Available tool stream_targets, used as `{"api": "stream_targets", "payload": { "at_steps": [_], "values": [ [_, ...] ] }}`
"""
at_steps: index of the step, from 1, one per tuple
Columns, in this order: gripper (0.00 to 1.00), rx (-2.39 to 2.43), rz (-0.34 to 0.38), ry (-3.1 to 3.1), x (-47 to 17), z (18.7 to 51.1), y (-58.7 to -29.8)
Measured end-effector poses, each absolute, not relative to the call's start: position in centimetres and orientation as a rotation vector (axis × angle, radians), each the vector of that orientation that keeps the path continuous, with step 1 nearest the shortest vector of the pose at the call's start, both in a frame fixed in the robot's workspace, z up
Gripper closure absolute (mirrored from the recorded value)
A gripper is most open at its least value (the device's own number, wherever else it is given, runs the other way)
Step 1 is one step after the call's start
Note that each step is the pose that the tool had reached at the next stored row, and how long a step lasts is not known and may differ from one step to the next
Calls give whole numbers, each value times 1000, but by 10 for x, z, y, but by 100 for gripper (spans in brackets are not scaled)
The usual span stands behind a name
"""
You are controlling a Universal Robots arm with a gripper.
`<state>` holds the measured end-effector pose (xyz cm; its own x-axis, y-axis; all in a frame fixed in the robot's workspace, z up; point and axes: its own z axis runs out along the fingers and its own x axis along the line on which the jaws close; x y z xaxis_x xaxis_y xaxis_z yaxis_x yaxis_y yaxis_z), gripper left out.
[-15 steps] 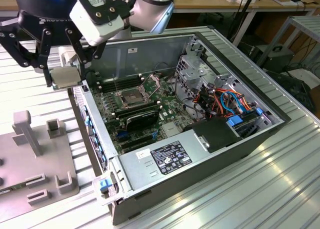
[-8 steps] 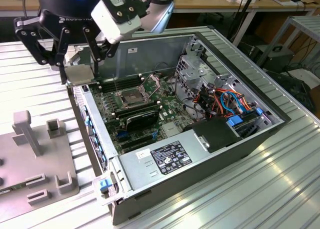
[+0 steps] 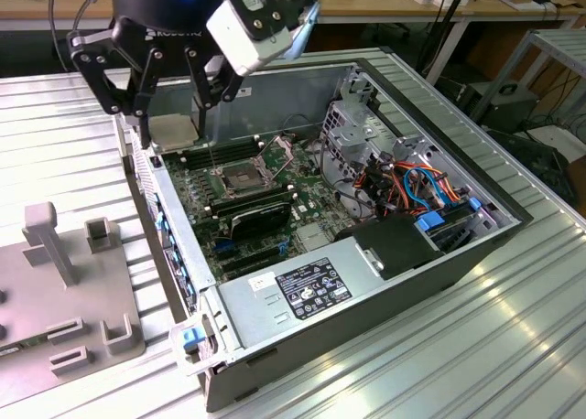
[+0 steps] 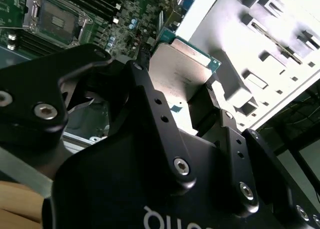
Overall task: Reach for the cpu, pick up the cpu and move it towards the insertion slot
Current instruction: 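Pick up the cpu and move it towards the insertion slot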
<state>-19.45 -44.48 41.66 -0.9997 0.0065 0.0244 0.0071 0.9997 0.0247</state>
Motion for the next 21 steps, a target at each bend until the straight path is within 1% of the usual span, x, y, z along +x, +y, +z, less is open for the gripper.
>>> {"api": "stream_targets", "payload": {
  "at_steps": [3,12,21],
  "values": [
    [45,-11,-38,-3117,-183,416,-442],
    [45,-11,-38,-3117,-137,414,-420],
    [45,-11,-38,-3116,-88,411,-404]
  ]
}}
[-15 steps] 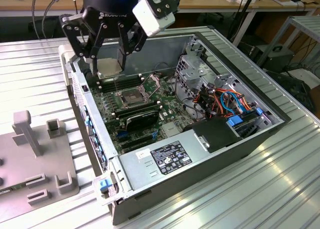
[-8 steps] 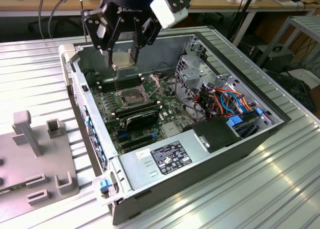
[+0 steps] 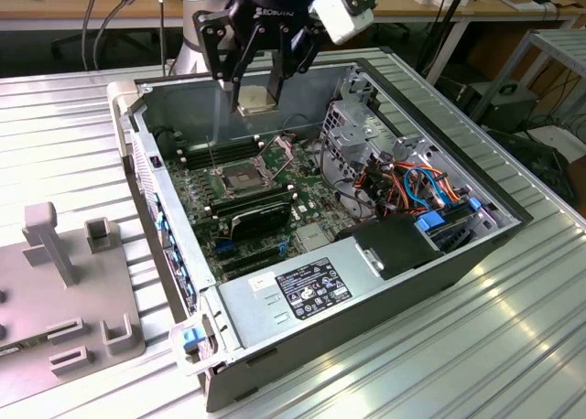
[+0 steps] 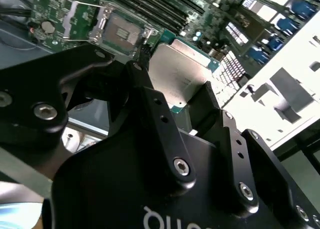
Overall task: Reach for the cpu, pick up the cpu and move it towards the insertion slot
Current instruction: 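Pick up the cpu and move it towards the insertion slot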
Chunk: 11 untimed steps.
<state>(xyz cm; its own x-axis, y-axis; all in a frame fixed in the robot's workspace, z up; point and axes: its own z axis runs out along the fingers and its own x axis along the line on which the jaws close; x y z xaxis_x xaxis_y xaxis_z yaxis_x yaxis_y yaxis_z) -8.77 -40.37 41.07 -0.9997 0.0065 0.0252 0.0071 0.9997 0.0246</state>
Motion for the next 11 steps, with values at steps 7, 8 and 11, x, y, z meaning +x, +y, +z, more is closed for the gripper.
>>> {"api": "stream_targets", "payload": {
  "at_steps": [7,8,11],
  "values": [
    [45,-11,-38,-3116,-55,409,-396],
    [45,-11,-38,-3116,-51,409,-395],
    [45,-10,-36,-3116,-32,408,-392]
  ]
}}
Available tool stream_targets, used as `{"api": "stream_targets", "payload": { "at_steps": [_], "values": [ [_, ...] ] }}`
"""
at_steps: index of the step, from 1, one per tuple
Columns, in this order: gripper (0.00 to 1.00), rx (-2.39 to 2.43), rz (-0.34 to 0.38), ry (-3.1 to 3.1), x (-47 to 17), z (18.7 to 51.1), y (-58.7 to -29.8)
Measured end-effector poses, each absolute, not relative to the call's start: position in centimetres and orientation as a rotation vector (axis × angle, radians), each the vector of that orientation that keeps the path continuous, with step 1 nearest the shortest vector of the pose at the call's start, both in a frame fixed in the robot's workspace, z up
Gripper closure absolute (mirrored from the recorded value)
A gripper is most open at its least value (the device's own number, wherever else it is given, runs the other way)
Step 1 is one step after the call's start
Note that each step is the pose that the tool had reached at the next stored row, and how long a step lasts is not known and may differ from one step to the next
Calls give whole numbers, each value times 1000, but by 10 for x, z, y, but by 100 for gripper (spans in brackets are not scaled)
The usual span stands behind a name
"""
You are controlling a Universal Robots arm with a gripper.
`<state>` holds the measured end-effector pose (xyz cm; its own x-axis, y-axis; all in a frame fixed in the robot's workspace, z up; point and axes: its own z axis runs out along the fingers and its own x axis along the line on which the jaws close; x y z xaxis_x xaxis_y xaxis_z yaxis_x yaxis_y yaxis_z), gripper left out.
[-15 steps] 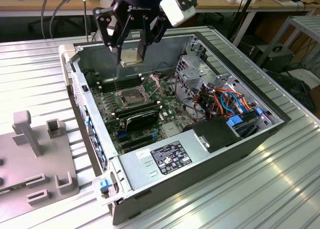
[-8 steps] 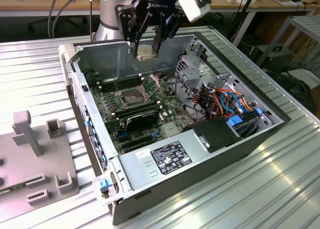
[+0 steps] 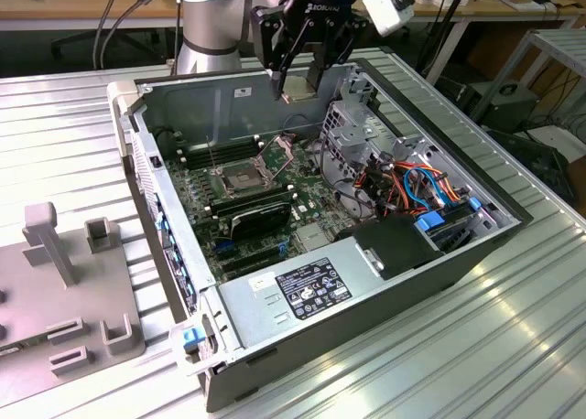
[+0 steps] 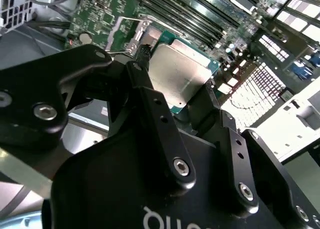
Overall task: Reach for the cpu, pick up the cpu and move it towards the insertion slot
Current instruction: 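Pick up the cpu and move it towards the insertion slot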
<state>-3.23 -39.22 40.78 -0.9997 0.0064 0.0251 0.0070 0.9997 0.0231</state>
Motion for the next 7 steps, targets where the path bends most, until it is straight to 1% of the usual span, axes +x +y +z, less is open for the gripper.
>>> {"api": "stream_targets", "payload": {
  "at_steps": [7],
  "values": [
    [45,-11,-36,-3116,-32,408,-392]
  ]
}}
